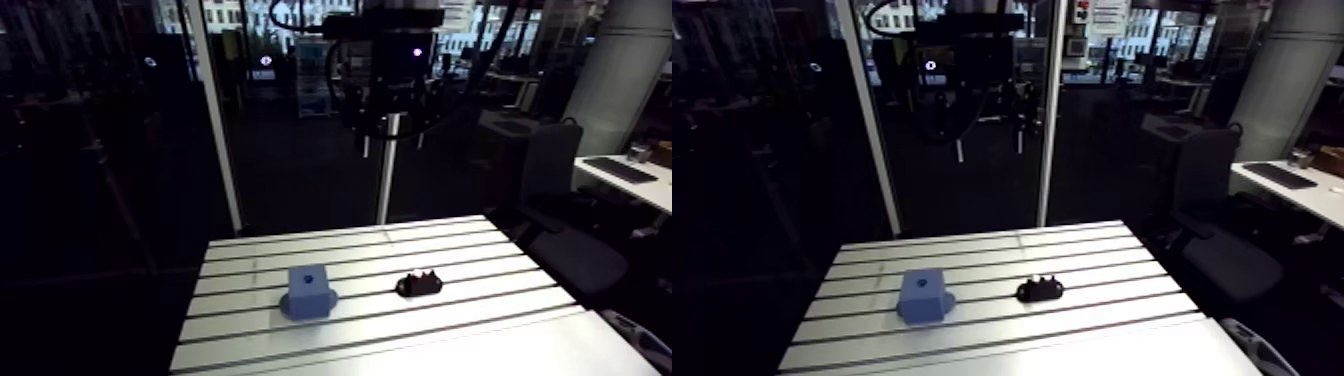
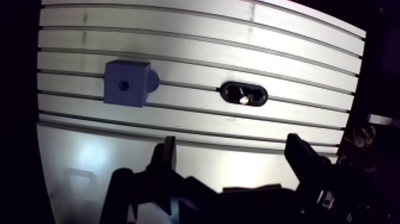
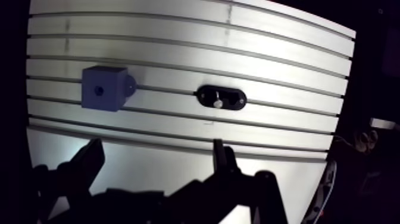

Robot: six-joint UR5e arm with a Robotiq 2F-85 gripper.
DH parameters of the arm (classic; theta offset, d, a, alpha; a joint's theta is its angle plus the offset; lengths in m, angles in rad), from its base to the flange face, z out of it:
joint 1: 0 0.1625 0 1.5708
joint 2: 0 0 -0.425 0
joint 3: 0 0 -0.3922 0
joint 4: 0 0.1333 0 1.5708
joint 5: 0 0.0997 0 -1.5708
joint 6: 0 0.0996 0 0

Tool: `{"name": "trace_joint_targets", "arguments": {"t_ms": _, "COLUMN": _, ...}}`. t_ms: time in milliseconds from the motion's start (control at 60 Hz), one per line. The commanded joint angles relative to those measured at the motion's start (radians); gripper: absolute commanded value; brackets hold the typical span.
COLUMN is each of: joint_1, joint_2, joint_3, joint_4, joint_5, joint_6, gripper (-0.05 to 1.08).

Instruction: Pick up the M10 bolt and insert it into the hex recess until seated.

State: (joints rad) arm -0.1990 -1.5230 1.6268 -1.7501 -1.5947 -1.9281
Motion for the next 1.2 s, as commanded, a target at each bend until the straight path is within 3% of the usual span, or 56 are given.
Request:
{"name": "trace_joint_targets", "arguments": {"t_ms": 17, "joint_1": -0.059, "joint_2": 0.001, "joint_3": 0.09, "joint_4": -0.115, "joint_5": 0.031, "joint_6": -0.074, "gripper": 0.02}}
{"name": "trace_joint_targets", "arguments": {"t_ms": 117, "joint_1": -0.082, "joint_2": 0.001, "joint_3": 0.132, "joint_4": -0.178, "joint_5": 0.043, "joint_6": -0.088, "gripper": 0.02}}
{"name": "trace_joint_targets", "arguments": {"t_ms": 400, "joint_1": -0.109, "joint_2": 0.003, "joint_3": 0.168, "joint_4": -0.22, "joint_5": 0.042, "joint_6": -0.087, "gripper": 0.02}}
{"name": "trace_joint_targets", "arguments": {"t_ms": 700, "joint_1": -0.111, "joint_2": 0.047, "joint_3": 0.184, "joint_4": -0.258, "joint_5": 0.037, "joint_6": -0.084, "gripper": 0.03}}
{"name": "trace_joint_targets", "arguments": {"t_ms": 883, "joint_1": -0.112, "joint_2": 0.088, "joint_3": 0.192, "joint_4": -0.296, "joint_5": 0.032, "joint_6": -0.086, "gripper": 0.16}}
{"name": "trace_joint_targets", "arguments": {"t_ms": 1050, "joint_1": -0.118, "joint_2": 0.114, "joint_3": 0.205, "joint_4": -0.327, "joint_5": 0.032, "joint_6": -0.085, "gripper": 0.37}}
{"name": "trace_joint_targets", "arguments": {"t_ms": 1200, "joint_1": -0.14, "joint_2": 0.125, "joint_3": 0.216, "joint_4": -0.335, "joint_5": 0.031, "joint_6": -0.087, "gripper": 0.44}}
